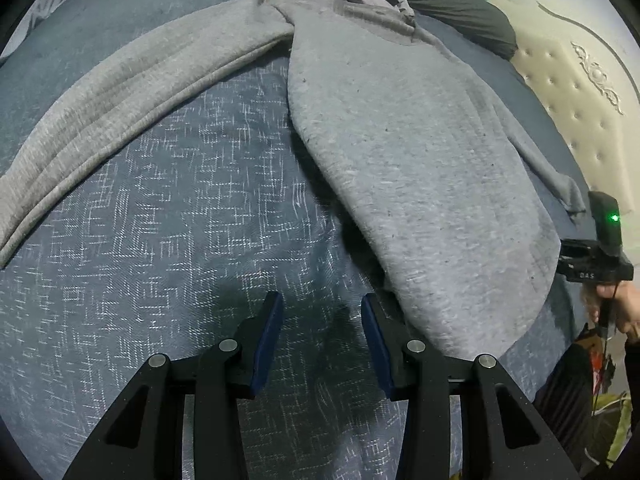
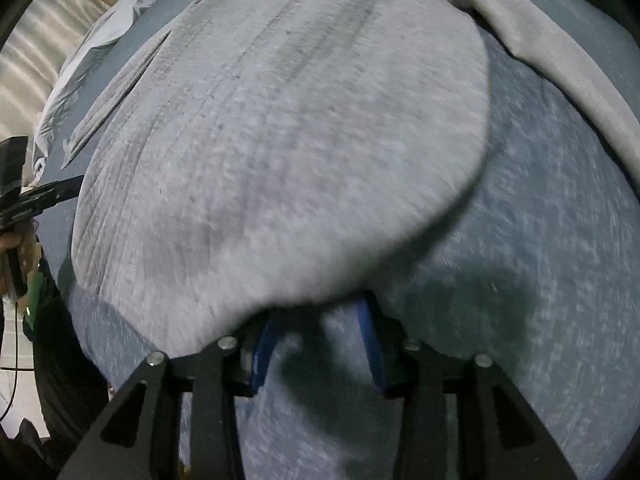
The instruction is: Fold clothes
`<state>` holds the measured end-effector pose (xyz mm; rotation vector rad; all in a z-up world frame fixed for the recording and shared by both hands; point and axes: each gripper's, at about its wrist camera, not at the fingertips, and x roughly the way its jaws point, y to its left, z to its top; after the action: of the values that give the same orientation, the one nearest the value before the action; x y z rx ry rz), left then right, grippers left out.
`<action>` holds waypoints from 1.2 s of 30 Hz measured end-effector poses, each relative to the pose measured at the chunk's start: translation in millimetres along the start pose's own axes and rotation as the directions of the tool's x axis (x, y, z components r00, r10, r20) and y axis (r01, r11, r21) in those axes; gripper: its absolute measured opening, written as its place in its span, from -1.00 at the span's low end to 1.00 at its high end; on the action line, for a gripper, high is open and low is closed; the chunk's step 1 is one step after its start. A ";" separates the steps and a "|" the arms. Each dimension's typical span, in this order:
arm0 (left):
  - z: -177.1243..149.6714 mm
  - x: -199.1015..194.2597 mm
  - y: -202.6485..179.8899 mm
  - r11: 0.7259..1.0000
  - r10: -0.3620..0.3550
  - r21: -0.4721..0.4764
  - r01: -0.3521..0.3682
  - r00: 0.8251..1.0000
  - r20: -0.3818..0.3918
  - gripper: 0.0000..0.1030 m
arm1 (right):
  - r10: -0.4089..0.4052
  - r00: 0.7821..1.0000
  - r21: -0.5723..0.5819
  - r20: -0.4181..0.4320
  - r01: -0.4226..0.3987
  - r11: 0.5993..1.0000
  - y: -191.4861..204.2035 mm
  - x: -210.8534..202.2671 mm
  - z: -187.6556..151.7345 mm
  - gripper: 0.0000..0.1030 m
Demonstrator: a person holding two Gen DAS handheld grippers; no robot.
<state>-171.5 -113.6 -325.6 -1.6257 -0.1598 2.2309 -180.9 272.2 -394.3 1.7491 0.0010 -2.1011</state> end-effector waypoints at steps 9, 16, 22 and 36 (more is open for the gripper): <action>12.1 7.7 -3.2 1.000 -0.016 -0.014 0.016 1.000 0.000 -0.14 | 0.014 0.998 0.005 0.058 -0.015 1.000 6.5 -1.5 7.4 -0.88; 9.1 11.7 -7.3 0.999 -0.038 -0.013 0.038 0.999 -0.018 -0.14 | 0.042 0.988 0.031 0.147 -0.047 0.998 -10.2 -57.1 -14.2 -0.90; 14.3 25.6 -36.0 0.997 -0.037 0.060 0.041 0.997 -0.062 -0.14 | 0.023 0.981 0.084 0.192 -0.040 0.996 -45.4 -115.8 -37.1 -0.90; 38.0 52.2 -75.2 0.991 -0.029 0.130 0.041 0.995 -0.098 -0.14 | -0.043 0.989 0.206 0.139 0.014 0.979 -102.9 -112.8 -63.2 -0.90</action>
<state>-203.4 -20.4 -336.9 -1.6419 -0.0152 2.0855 -137.7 417.1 -327.6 1.7146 -0.2401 -2.3132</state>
